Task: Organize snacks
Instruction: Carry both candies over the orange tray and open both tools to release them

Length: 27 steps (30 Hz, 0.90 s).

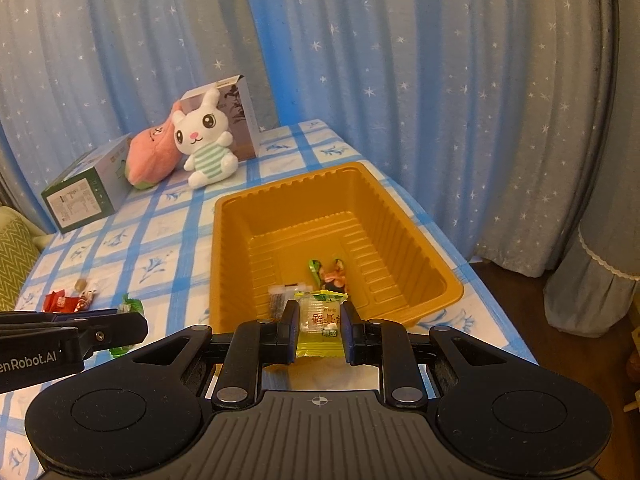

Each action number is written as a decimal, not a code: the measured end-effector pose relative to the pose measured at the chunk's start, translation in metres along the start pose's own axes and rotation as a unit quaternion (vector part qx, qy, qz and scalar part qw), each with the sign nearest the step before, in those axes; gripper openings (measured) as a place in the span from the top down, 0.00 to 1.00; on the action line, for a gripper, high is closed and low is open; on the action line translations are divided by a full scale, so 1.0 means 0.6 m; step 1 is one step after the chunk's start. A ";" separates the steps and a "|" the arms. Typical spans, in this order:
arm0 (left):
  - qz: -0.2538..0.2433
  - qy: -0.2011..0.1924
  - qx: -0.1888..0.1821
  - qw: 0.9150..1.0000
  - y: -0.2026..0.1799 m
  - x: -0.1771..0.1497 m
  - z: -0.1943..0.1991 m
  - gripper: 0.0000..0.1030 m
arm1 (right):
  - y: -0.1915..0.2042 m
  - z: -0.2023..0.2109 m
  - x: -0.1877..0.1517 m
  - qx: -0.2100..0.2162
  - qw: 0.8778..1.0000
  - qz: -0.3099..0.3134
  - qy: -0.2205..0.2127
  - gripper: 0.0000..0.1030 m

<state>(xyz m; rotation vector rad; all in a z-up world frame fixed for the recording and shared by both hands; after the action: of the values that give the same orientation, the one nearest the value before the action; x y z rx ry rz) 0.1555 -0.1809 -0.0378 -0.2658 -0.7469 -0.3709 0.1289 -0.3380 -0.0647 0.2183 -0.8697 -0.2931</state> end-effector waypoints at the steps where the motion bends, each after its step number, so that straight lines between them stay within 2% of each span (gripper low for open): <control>1: -0.001 0.000 -0.001 1.000 -0.002 0.003 -0.004 0.83 | -0.002 -0.003 0.002 0.000 1.000 0.000 0.000 0.79; 15: -0.004 0.003 -0.012 1.000 -0.015 0.053 -0.078 0.83 | -0.044 -0.057 0.053 0.008 1.000 -0.023 -0.003 0.79; 27: -0.021 0.018 -0.015 1.000 -0.030 0.063 -0.133 0.82 | -0.063 -0.083 0.068 0.011 0.999 -0.041 0.001 0.79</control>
<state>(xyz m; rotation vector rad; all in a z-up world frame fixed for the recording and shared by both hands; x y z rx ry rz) 0.2217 -0.2350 -0.0658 -0.2716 -0.7125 -0.4254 0.1863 -0.3836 -0.0783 0.2751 -0.8630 -0.3599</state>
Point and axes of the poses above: each gripper's, at about its wrist camera, not at the fingertips, and z roughly against the way its jaws point, y to its left, x to its top, the point moved 6 cm from there along -z, roughly the way its jaws point, and after that the axes turned 7 degrees about -z, right-handed, at the moved point
